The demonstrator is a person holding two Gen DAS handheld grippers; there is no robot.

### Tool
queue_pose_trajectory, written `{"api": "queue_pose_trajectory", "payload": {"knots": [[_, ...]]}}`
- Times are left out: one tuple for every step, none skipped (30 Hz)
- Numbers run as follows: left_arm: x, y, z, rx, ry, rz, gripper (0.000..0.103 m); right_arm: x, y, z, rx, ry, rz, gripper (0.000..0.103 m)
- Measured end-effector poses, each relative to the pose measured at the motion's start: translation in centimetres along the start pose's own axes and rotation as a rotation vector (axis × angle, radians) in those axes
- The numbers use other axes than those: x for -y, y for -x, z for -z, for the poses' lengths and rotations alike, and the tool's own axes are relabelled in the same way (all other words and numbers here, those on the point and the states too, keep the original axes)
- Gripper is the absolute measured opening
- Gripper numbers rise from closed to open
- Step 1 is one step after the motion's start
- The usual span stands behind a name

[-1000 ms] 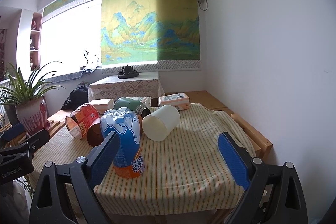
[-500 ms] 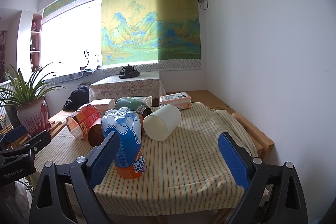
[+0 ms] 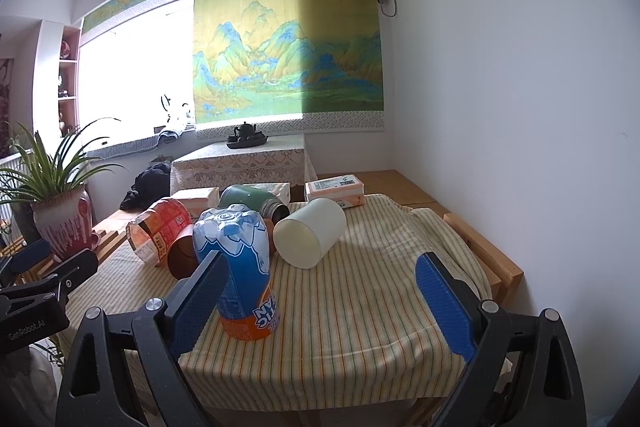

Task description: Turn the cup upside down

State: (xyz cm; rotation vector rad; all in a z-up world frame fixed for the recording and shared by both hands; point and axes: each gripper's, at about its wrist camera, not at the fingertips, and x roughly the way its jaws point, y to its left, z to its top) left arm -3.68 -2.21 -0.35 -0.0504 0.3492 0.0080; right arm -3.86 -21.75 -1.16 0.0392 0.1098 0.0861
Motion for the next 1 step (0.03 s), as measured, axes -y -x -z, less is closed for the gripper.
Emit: {"api": "queue_pose_trajectory", "payload": {"knots": [[0.04,0.02,0.03,0.002,-0.001,0.001,0.102,0.0,-0.02,0.01,0.0,0.0,0.0,0.092]]}}
